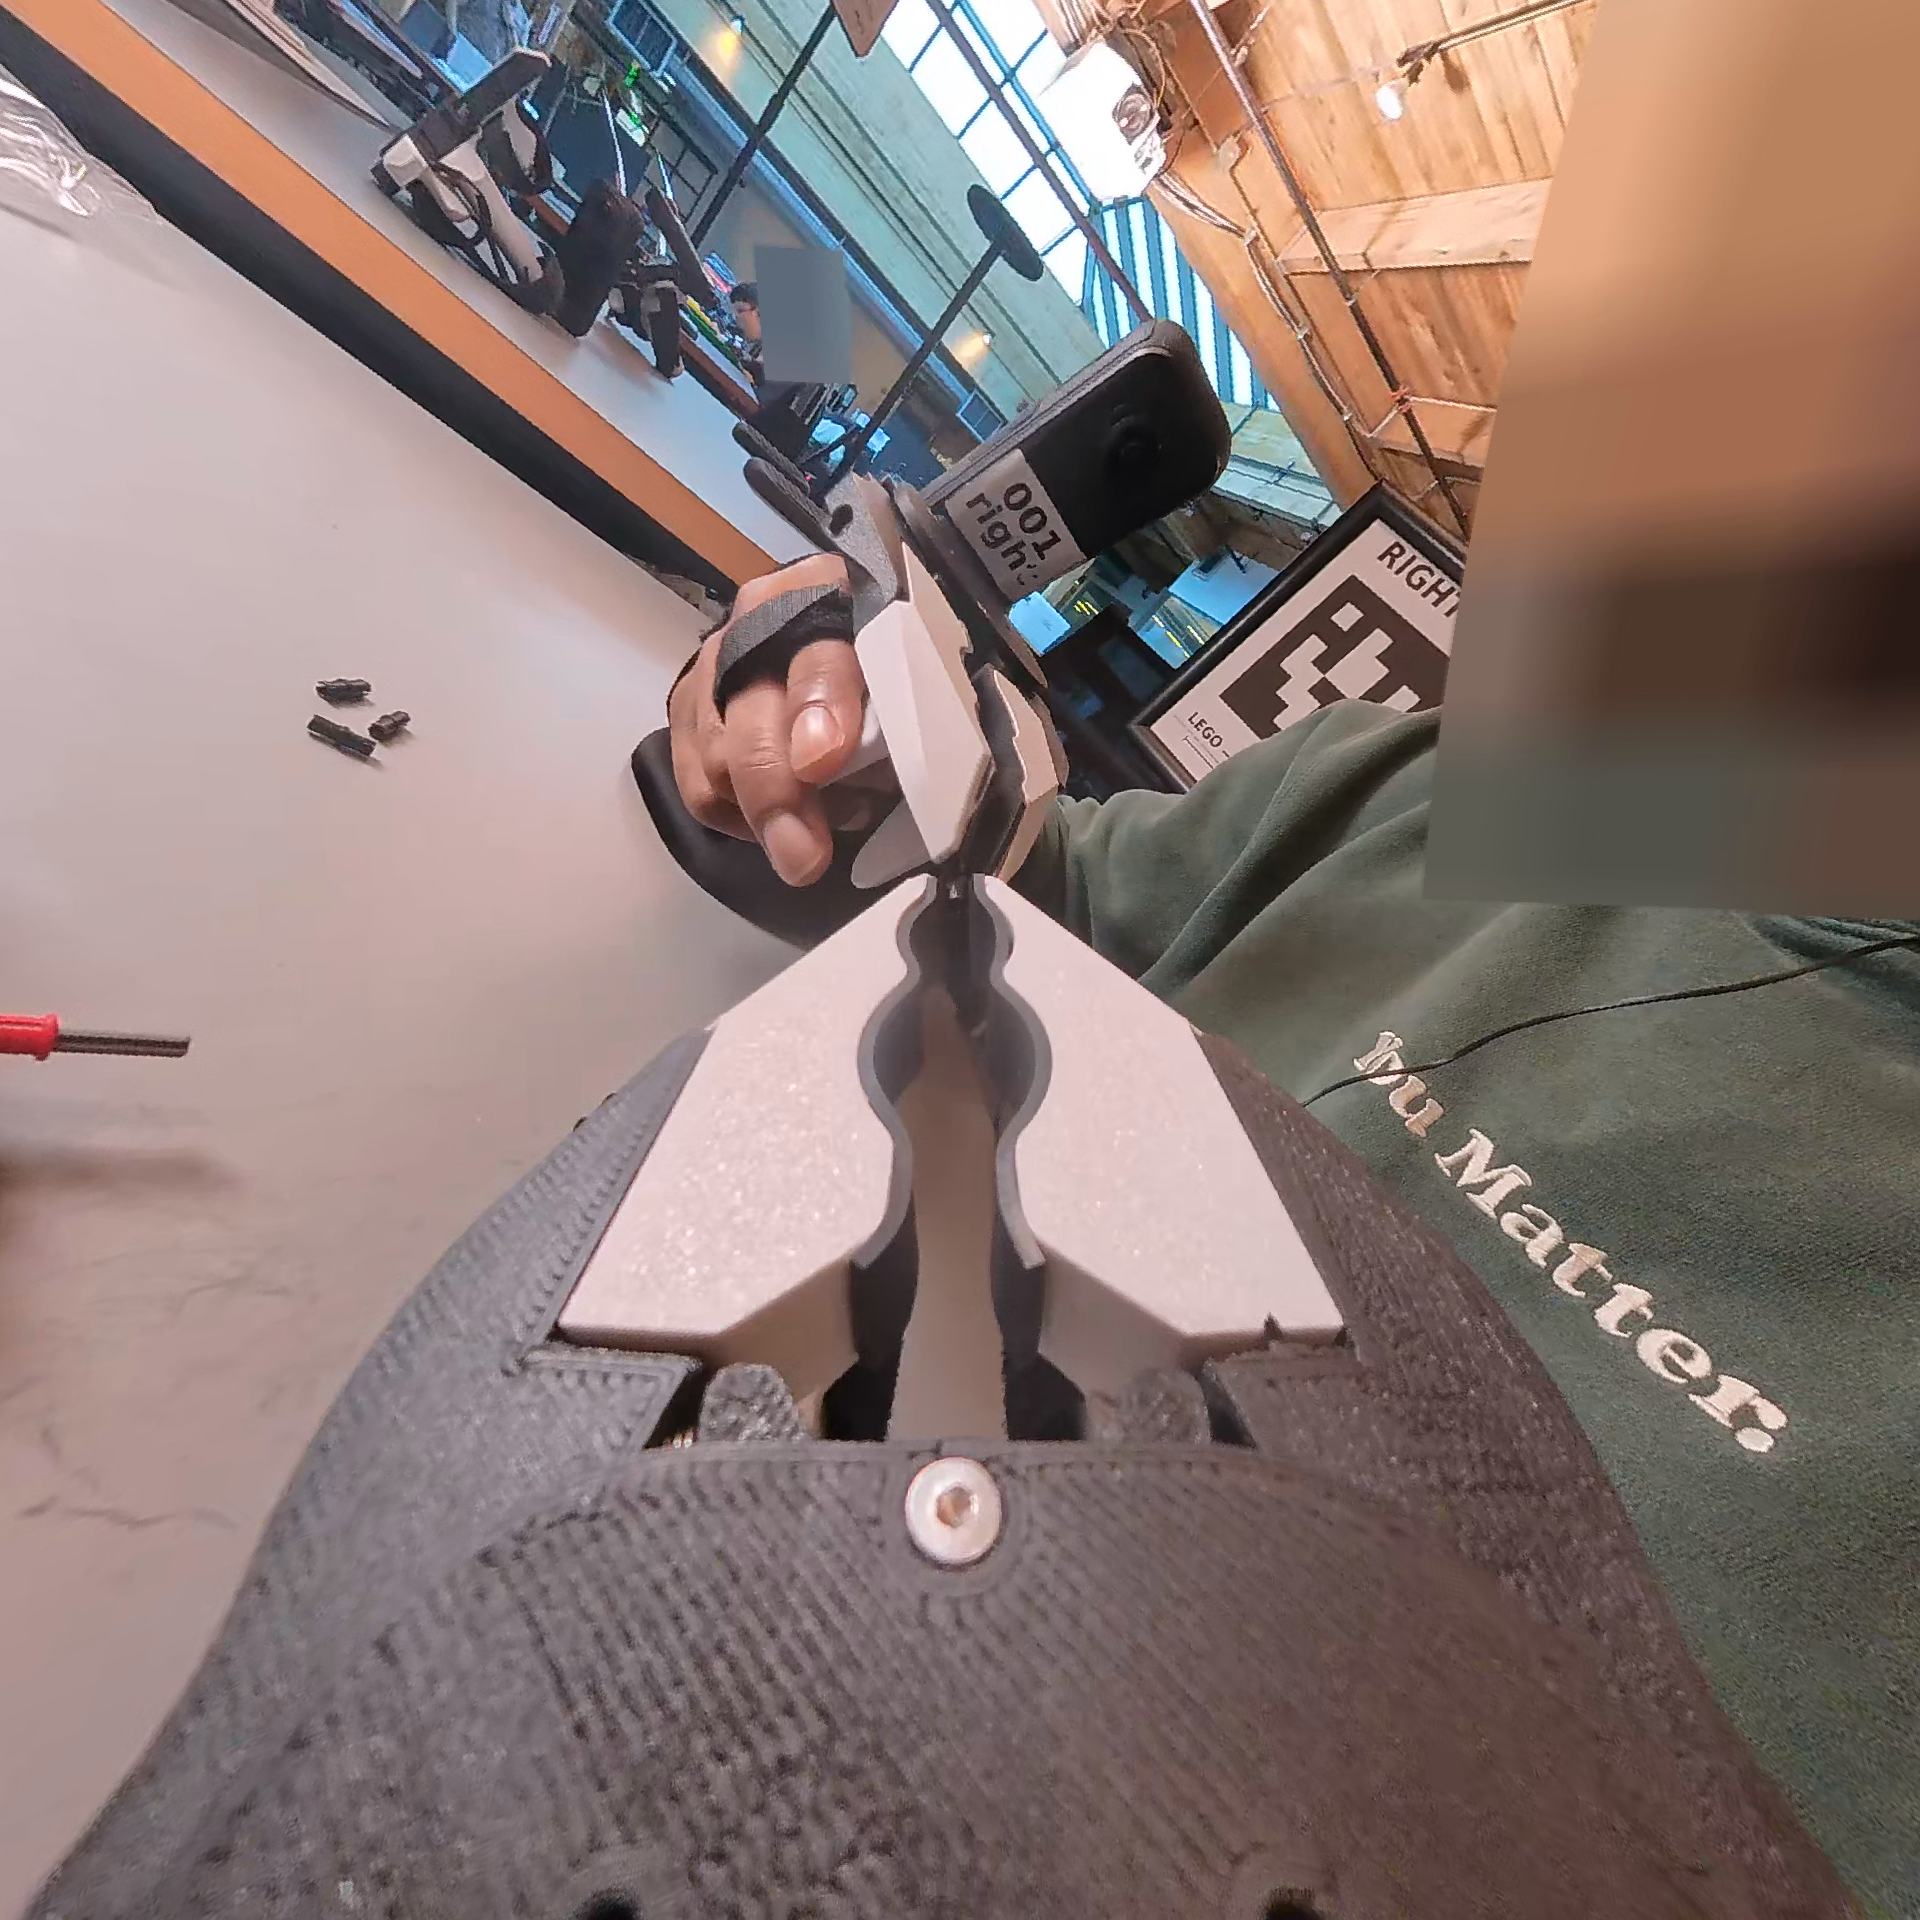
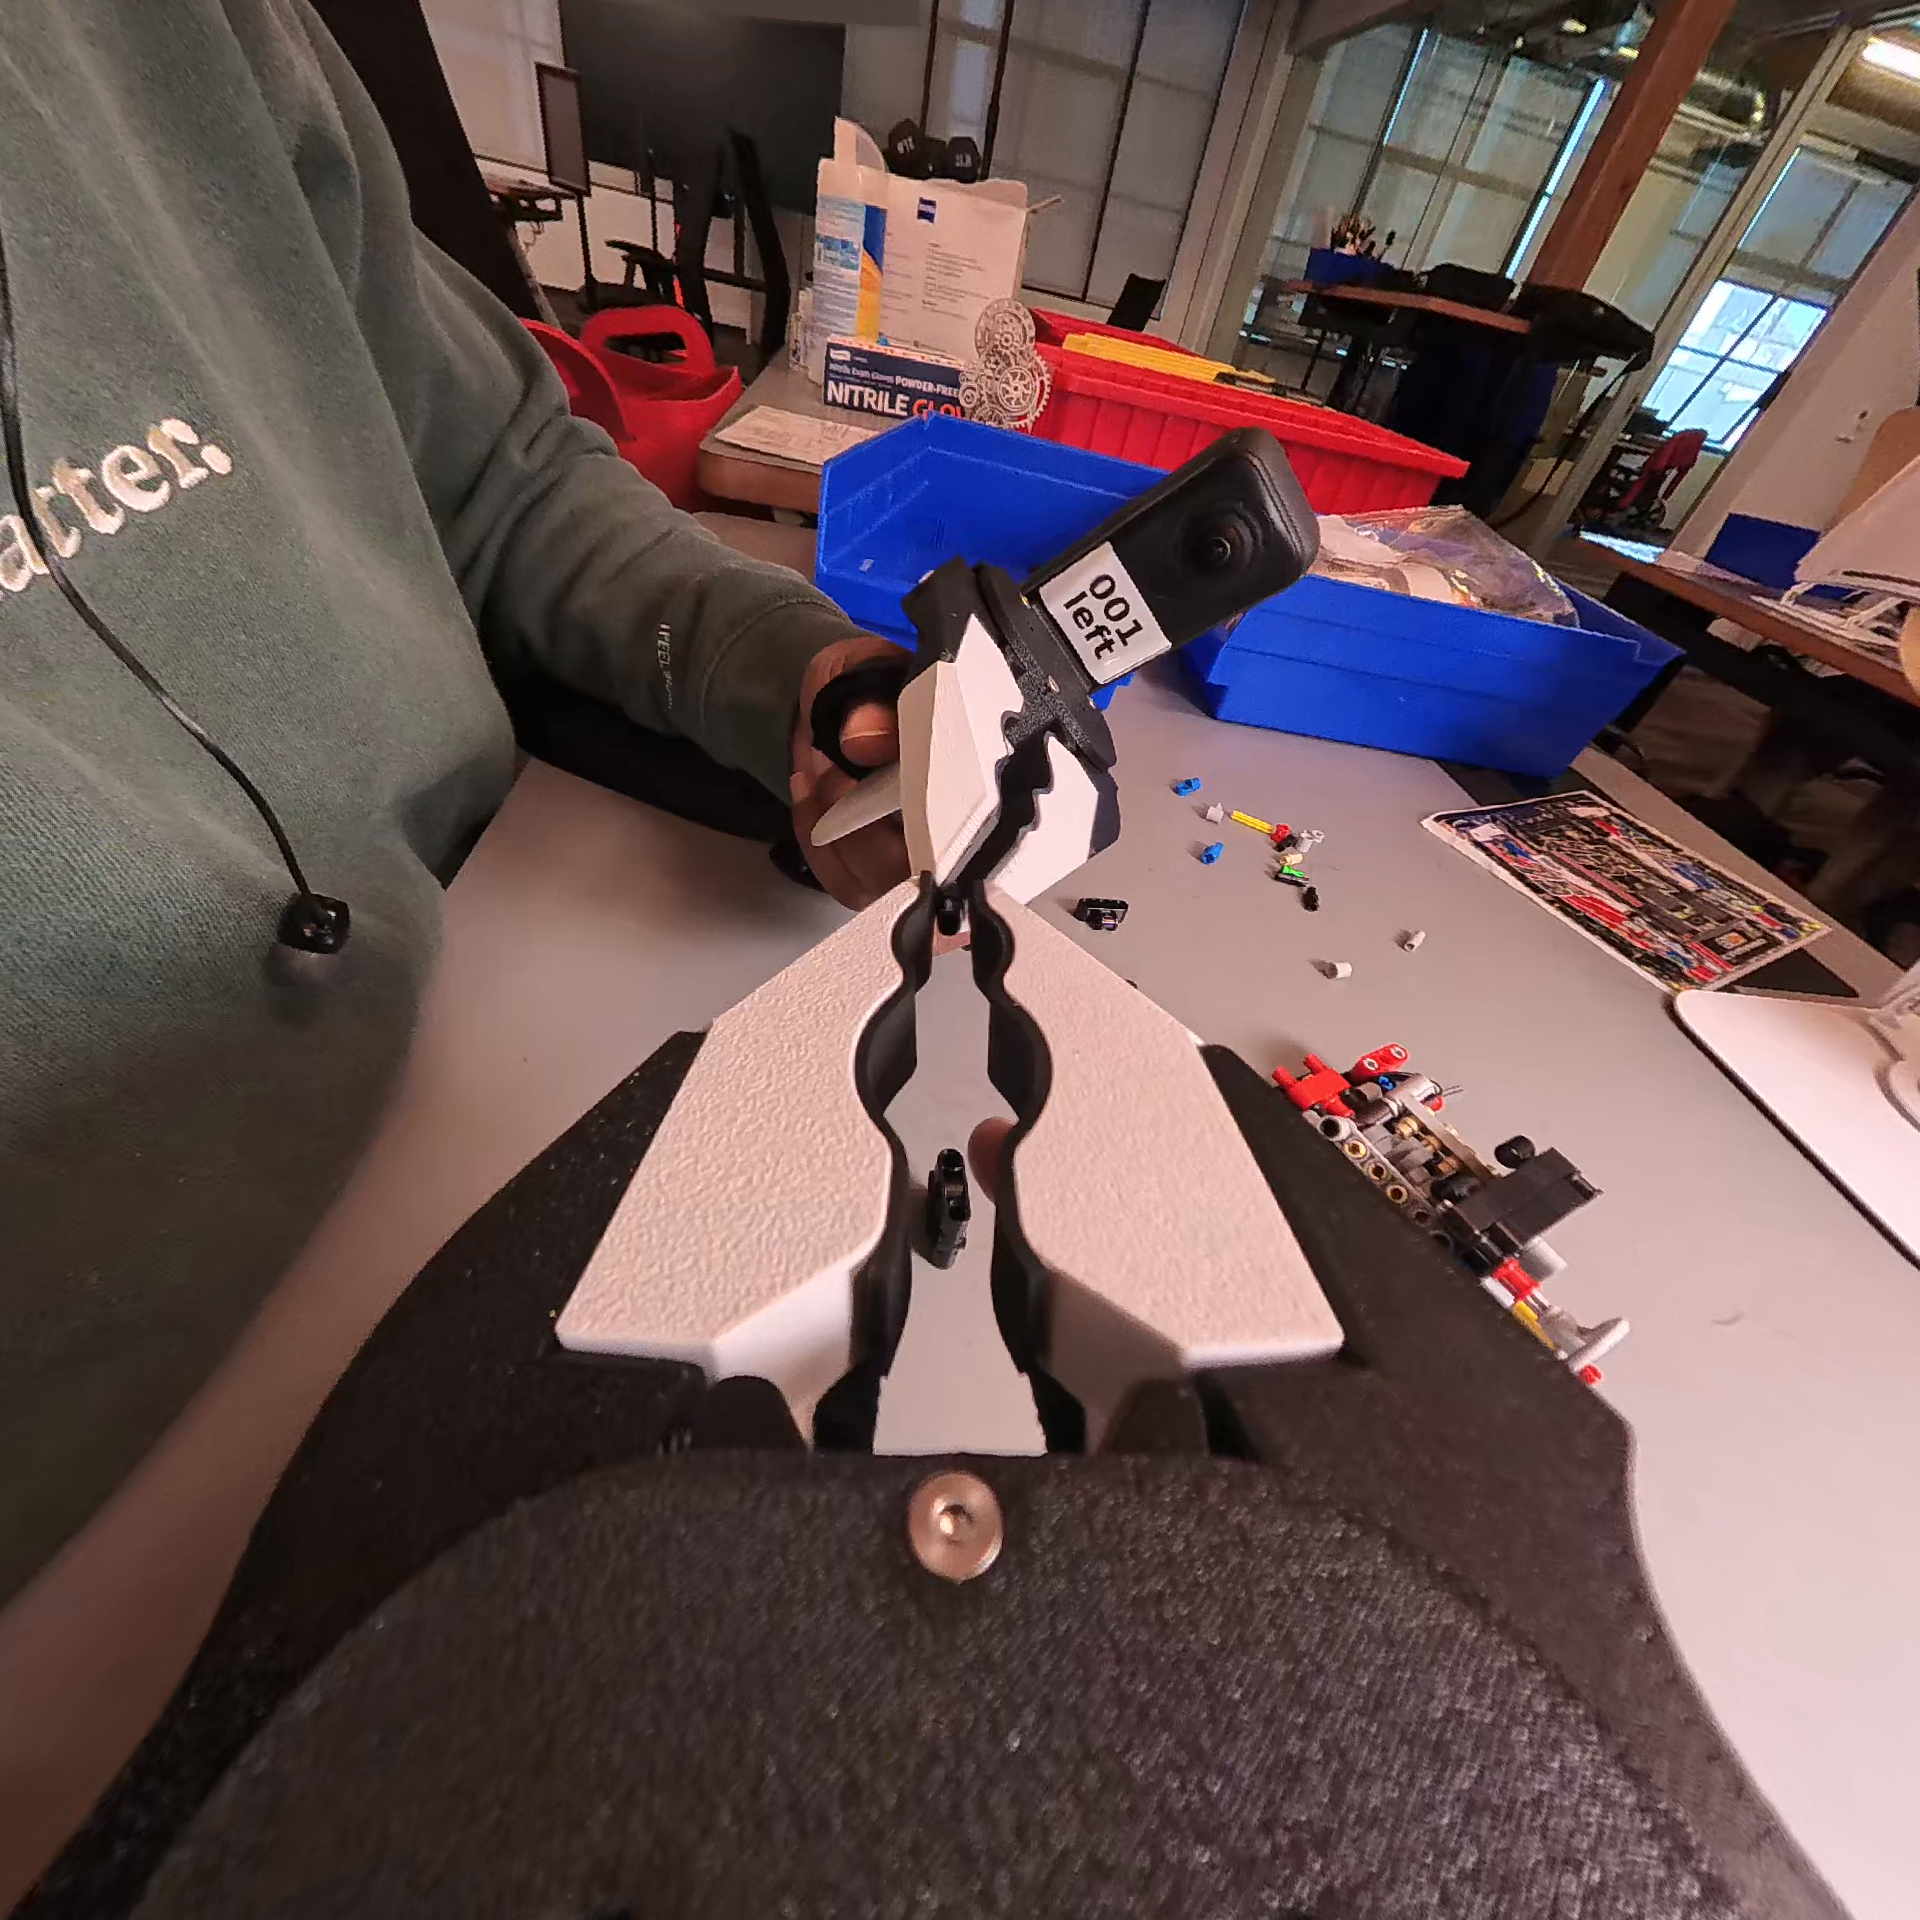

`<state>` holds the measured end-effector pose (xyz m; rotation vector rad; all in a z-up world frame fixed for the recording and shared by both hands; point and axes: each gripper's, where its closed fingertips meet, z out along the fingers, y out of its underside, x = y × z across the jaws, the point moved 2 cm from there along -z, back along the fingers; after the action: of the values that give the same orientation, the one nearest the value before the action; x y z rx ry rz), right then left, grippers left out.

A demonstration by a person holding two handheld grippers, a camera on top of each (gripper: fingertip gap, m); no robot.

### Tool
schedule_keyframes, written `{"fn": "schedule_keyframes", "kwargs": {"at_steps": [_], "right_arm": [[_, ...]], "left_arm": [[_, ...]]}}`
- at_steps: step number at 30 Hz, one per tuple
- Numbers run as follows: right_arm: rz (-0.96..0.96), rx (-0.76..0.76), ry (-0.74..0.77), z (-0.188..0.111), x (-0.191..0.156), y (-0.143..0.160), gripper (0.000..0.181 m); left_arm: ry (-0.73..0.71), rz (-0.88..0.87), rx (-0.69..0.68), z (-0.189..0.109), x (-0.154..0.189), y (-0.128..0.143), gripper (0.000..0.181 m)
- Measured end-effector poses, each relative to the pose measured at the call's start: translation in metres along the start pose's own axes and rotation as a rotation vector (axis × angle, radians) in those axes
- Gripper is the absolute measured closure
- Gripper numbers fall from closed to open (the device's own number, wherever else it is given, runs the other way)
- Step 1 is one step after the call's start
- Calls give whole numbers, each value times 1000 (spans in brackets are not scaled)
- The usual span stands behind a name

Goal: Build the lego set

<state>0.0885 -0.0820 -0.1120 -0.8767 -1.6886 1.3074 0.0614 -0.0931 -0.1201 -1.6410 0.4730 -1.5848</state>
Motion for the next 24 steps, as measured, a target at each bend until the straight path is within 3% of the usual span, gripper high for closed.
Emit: {"fn": "schedule_keyframes", "kwargs": {"at_steps": [8,12,14,19,24], "right_arm": [[22,-33,-22,0,-1,3,179],[48,-60,4,-5,9,8,179],[65,-76,38,-11,19,12,179],[99,-156,127,-29,41,27,179],[122,-283,134,-35,45,45,179]], "left_arm": [[-18,-19,-12,0,-4,3,179],[-143,82,-5,-5,-14,-5,152],[-227,173,-20,-12,-20,-8,149],[-477,410,-220,-29,-53,11,147],[-539,501,-413,-26,-67,38,139]]}}
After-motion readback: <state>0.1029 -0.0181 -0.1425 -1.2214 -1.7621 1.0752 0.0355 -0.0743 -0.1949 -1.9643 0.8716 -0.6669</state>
